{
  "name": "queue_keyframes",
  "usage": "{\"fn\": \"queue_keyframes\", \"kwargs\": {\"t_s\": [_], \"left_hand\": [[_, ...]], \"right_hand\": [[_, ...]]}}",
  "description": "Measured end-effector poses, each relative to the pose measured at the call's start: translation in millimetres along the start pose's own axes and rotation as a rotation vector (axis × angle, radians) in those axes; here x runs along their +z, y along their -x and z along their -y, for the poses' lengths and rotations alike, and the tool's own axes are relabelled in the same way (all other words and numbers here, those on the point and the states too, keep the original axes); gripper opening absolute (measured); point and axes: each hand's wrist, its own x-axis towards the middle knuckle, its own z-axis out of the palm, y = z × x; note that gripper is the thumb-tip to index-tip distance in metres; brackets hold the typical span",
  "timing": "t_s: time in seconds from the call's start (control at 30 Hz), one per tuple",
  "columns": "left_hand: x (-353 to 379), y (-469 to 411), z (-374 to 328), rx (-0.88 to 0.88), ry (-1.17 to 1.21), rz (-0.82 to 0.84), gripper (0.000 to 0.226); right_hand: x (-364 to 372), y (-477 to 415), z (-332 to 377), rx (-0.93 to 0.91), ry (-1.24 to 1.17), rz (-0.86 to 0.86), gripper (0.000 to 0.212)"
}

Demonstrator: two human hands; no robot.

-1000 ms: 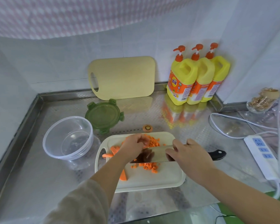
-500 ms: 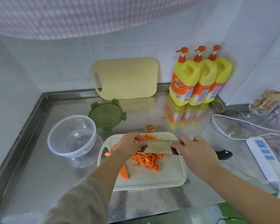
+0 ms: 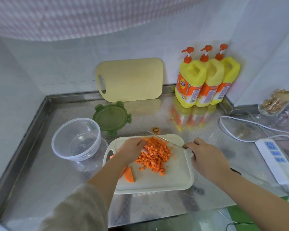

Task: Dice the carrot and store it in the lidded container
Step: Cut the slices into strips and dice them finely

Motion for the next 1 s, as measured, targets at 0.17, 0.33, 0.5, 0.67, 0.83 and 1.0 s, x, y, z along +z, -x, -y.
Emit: {"fn": "queue_keyframes", "kwargs": {"t_s": [0.17,0.33,0.5,0.67,0.83,1.0], "left_hand": [[-25.6,35.9,40.7,-0.076,-0.084,-0.262,0.033],[-11.7,56.2,83.7,-0.183,-0.296,-0.123,0.034],[9.9,50.2,83.9,-0.172,-0.474,-0.085,0.036],[18.4,53.8,63.6,-0.268,-0.386,-0.127,0.04],[26.1,60.9,58.2,-0.375,-0.232,-0.113,0.047],[34.1,64.6,48.3,-0.138,-0.778,-0.139,0.066]], "right_hand": [[16.6,-4.8,28.1,-0.003,-0.232,0.138,0.023],[32.7,4.4,51.1,-0.099,-0.294,0.267,0.019],[37.7,8.2,56.5,-0.091,-0.328,0.287,0.015],[36.0,9.2,53.1,-0.069,-0.341,0.245,0.007],[35.3,10.1,50.2,-0.054,-0.332,0.247,0.01],[31.0,10.1,49.8,-0.027,-0.33,0.238,0.024]]}}
